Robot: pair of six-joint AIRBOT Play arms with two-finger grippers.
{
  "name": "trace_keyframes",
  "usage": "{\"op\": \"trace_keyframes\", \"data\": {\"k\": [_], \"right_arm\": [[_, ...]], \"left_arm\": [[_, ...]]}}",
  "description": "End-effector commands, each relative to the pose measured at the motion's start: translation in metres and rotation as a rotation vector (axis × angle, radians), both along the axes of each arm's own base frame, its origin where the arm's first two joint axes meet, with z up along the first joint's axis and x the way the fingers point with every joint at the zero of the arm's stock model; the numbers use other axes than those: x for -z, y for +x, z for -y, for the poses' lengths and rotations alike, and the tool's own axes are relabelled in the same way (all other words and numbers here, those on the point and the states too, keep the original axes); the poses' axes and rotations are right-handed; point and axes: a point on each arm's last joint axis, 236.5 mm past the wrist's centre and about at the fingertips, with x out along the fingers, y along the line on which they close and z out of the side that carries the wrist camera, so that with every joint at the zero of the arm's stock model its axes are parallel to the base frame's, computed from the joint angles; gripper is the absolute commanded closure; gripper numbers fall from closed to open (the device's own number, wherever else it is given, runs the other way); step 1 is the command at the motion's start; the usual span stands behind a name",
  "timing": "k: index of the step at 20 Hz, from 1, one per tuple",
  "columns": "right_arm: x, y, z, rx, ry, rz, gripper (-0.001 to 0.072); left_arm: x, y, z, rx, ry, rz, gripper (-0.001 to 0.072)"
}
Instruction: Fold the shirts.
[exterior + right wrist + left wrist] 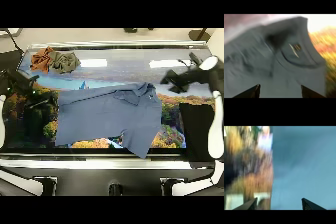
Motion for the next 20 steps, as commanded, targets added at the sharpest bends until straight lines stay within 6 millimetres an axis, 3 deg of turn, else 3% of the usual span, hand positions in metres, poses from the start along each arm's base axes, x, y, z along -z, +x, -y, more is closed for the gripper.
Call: {"op": "trace_keyframes", "data": {"k": [1, 2, 4, 6, 10, 11, 12, 15, 17, 20], "right_arm": [[0.006, -0.103, 0.025, -0.160, 0.004, -0.343, 0.0120], [0.006, -0.111, 0.025, -0.176, 0.005, -0.375, 0.0120], [0.004, -0.109, 0.016, -0.180, 0.033, -0.361, 0.0120], [0.002, -0.109, 0.004, -0.212, 0.034, -0.362, 0.0121], [0.003, -0.107, -0.018, -0.273, 0.015, -0.351, 0.0120], [0.003, -0.106, -0.023, -0.291, 0.012, -0.347, 0.0120], [0.003, -0.107, -0.027, -0.310, 0.008, -0.343, 0.0120], [0.003, -0.107, -0.032, -0.323, 0.003, -0.345, 0.0120], [0.004, -0.107, -0.031, -0.322, -0.003, -0.346, 0.0120], [0.005, -0.108, -0.027, -0.317, -0.019, -0.351, 0.0120]], "left_arm": [[0.000, -0.076, 0.016, -0.018, -0.136, -0.139, 0.0070], [0.011, -0.100, 0.028, -0.040, -0.171, -0.146, 0.0086], [0.035, -0.148, 0.041, -0.039, -0.184, -0.147, 0.0119], [0.050, -0.176, 0.044, -0.035, -0.180, -0.115, 0.0119], [0.076, -0.180, 0.048, -0.106, -0.179, -0.060, 0.0120], [0.081, -0.178, 0.050, -0.122, -0.182, -0.048, 0.0139], [0.084, -0.176, 0.052, -0.137, -0.183, -0.036, 0.0217], [0.093, -0.170, 0.050, -0.183, -0.163, -0.009, 0.0221], [0.095, -0.161, 0.044, -0.221, -0.140, 0.019, 0.0283], [0.095, -0.151, 0.036, -0.265, -0.118, 0.052, 0.0476]]}}
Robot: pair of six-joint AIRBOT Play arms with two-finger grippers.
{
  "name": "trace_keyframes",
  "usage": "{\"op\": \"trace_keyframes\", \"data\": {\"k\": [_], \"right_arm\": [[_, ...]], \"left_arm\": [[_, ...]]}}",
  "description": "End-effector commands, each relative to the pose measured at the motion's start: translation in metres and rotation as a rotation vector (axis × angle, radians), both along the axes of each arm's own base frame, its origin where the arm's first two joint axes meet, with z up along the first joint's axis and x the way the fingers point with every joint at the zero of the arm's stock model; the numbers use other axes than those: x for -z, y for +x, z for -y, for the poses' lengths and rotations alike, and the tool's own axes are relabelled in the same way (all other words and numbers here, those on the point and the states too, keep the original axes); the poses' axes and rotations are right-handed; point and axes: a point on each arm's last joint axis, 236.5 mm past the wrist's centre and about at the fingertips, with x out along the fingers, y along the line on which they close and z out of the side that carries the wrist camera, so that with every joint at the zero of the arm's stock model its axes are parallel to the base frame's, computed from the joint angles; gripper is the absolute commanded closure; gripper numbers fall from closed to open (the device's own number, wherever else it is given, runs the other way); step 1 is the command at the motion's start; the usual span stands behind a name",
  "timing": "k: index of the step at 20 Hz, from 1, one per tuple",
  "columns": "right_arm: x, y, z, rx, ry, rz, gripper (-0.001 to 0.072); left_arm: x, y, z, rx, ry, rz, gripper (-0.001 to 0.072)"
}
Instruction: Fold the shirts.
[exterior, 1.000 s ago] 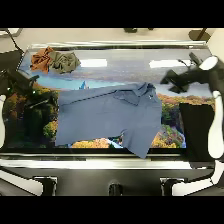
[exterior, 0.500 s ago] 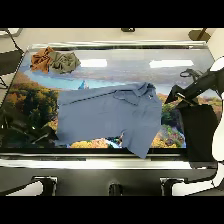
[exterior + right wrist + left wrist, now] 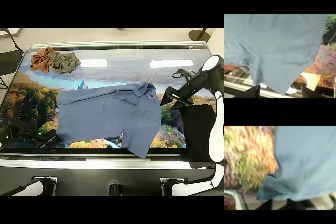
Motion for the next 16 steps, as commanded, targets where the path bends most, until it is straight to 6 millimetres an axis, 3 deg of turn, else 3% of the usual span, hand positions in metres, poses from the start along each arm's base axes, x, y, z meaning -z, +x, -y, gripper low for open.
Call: {"op": "trace_keyframes", "data": {"k": [1, 2, 3, 7, 11, 16], "right_arm": [[0.001, -0.001, 0.003, -0.002, -0.020, -0.002, 0.0120], [0.002, 0.000, 0.004, 0.000, -0.025, 0.000, 0.0120], [0.002, 0.001, 0.005, 0.001, -0.027, 0.004, 0.0121], [0.018, -0.009, 0.008, -0.004, -0.040, -0.042, 0.0120], [0.051, -0.030, -0.001, 0.022, -0.013, -0.105, 0.0119], [0.069, -0.042, 0.000, 0.010, -0.021, -0.118, 0.0118]], "left_arm": [[0.005, 0.013, -0.013, -0.061, 0.052, 0.045, 0.0548], [0.006, 0.013, -0.014, -0.058, 0.055, 0.044, 0.0640], [0.006, 0.012, -0.014, -0.055, 0.057, 0.042, 0.0679], [0.005, 0.010, -0.013, -0.048, 0.051, 0.036, 0.0680], [0.002, -0.001, -0.006, 0.012, 0.021, 0.014, 0.0682], [-0.028, -0.016, 0.005, 0.096, -0.004, 0.041, 0.0661]]}}
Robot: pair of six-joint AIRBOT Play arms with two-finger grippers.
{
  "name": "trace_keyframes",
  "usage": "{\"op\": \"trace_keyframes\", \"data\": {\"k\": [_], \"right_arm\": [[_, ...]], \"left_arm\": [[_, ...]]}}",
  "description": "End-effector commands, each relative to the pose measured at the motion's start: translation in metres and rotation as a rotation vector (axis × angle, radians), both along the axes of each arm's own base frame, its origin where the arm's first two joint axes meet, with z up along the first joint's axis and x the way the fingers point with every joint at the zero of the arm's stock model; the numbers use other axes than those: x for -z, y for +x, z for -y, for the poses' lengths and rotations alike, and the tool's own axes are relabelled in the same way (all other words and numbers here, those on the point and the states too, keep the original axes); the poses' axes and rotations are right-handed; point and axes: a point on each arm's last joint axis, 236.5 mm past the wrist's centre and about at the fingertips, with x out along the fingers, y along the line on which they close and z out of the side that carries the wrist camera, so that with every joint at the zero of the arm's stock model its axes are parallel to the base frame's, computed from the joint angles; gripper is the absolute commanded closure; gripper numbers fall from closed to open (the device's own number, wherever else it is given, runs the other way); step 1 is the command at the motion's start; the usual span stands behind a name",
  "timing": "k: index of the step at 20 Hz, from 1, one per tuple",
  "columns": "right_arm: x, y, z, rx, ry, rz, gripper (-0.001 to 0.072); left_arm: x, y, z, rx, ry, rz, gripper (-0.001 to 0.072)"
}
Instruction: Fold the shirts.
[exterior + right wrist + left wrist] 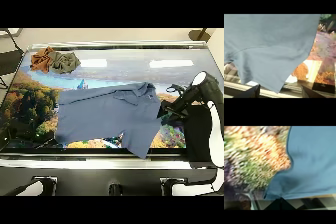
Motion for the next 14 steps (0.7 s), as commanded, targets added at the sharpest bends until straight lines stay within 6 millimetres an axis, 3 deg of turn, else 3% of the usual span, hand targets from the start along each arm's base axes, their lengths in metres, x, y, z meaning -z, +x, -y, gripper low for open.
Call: {"op": "trace_keyframes", "data": {"k": [1, 2, 6, 10, 14], "right_arm": [[0.011, -0.002, 0.003, -0.001, -0.015, 0.009, 0.0118], [0.012, 0.000, 0.003, 0.002, -0.019, 0.017, 0.0118], [0.011, -0.002, 0.003, -0.008, -0.015, 0.012, 0.0119], [0.011, -0.003, 0.003, -0.012, -0.013, 0.010, 0.0119], [0.011, -0.001, 0.003, -0.009, -0.015, 0.017, 0.0119]], "left_arm": [[-0.024, -0.016, 0.017, 0.065, -0.061, -0.006, 0.0454], [-0.026, -0.020, 0.018, 0.075, -0.066, -0.018, 0.0257], [-0.024, -0.012, 0.009, 0.041, -0.043, 0.011, 0.0244], [-0.020, 0.007, -0.018, -0.057, 0.013, 0.083, 0.0243], [-0.014, 0.005, -0.039, -0.129, 0.024, 0.071, 0.0244]]}}
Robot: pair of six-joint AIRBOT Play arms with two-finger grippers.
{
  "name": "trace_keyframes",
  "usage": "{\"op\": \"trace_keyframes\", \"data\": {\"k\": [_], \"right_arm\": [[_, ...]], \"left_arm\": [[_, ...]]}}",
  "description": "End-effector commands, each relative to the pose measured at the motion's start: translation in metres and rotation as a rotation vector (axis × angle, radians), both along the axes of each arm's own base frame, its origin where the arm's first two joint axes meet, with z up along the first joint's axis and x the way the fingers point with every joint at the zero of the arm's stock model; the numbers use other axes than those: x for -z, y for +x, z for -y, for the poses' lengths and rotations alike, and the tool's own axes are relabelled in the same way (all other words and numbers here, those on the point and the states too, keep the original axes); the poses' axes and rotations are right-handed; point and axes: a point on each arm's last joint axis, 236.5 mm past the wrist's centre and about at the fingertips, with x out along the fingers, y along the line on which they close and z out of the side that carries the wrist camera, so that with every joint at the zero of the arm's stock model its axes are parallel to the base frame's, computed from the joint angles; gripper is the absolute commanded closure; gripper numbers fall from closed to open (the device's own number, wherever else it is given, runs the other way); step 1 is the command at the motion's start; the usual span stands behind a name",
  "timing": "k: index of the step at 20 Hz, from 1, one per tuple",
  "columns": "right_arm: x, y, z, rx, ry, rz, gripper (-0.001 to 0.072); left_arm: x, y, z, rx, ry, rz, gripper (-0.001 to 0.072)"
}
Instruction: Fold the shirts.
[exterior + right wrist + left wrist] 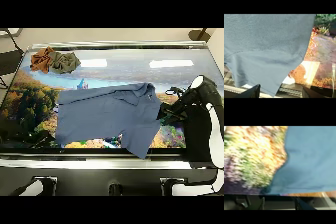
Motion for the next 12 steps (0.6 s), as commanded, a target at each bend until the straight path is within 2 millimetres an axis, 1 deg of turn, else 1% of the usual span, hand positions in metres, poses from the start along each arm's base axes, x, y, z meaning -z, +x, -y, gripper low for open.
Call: {"op": "trace_keyframes", "data": {"k": [1, 3, 6, 7, 8, 9, 10, 11, 12], "right_arm": [[0.001, 0.003, 0.000, 0.003, -0.003, 0.013, 0.0119], [0.001, 0.005, 0.001, 0.006, -0.004, 0.019, 0.0119], [0.000, 0.001, 0.000, 0.002, -0.001, 0.006, 0.0119], [0.000, -0.001, 0.000, -0.001, 0.000, -0.001, 0.0119], [-0.001, -0.002, 0.000, -0.003, 0.001, -0.007, 0.0119], [-0.001, -0.002, 0.000, -0.003, 0.001, -0.007, 0.0119], [0.000, -0.001, 0.000, -0.002, 0.000, -0.004, 0.0119], [0.000, 0.000, 0.001, -0.001, -0.006, 0.001, 0.0119], [0.002, 0.000, 0.004, 0.005, -0.021, -0.002, 0.0119]], "left_arm": [[0.007, 0.001, -0.014, -0.041, 0.010, -0.001, 0.0244], [0.016, 0.001, -0.006, -0.026, -0.012, -0.029, 0.0246], [0.030, 0.004, 0.013, 0.005, -0.049, -0.062, 0.0256], [0.034, 0.005, 0.017, 0.016, -0.049, -0.071, 0.0276], [0.037, 0.006, 0.019, 0.022, -0.046, -0.073, 0.0280], [0.038, 0.008, 0.020, 0.017, -0.039, -0.071, 0.0364], [0.039, 0.011, 0.019, -0.006, -0.032, -0.070, 0.0469], [0.039, 0.013, 0.019, -0.025, -0.029, -0.071, 0.0556], [0.039, 0.013, 0.018, -0.029, -0.029, -0.073, 0.0680]]}}
